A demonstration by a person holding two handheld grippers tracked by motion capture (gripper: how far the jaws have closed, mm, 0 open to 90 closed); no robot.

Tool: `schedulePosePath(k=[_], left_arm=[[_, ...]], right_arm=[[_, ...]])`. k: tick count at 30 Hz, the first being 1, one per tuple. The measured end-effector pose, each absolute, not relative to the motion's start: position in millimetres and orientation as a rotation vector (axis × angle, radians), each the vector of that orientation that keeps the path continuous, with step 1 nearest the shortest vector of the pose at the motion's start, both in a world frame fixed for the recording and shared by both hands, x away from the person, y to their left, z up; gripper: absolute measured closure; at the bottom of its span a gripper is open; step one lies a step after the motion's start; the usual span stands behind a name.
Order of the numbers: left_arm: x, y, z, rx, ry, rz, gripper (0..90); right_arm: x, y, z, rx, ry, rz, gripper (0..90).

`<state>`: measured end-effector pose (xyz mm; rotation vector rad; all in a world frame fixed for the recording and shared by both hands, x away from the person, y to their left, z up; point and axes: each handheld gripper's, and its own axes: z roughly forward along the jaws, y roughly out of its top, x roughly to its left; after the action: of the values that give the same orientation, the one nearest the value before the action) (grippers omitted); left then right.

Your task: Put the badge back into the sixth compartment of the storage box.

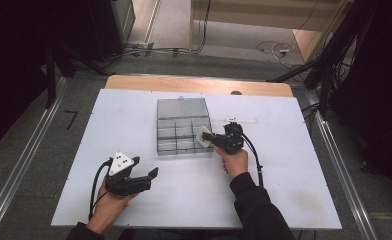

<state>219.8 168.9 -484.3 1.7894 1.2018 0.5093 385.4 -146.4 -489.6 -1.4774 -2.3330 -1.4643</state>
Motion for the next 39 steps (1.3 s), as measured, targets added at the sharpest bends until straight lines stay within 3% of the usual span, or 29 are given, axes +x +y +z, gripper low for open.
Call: schedulePosePath(k=[14,24,39], left_arm=[[219.8,168.0,-485.8,1.796,1.201,0.502,23.7],[219.6,167.5,-486.0,1.797,1.198,0.501,23.7],[219.7,166.6,-486.7,1.798,1.204,0.499,23.8]], right_arm=[[382.9,-138.2,-492.6,-1.453,-2.394,-1.434,80.4],[380.0,-139.3,-487.4,-1.467,-2.449,-1.46,63.8],[373.6,-148.5,-472.9,-1.486,-2.51,-1.529,51.7]])
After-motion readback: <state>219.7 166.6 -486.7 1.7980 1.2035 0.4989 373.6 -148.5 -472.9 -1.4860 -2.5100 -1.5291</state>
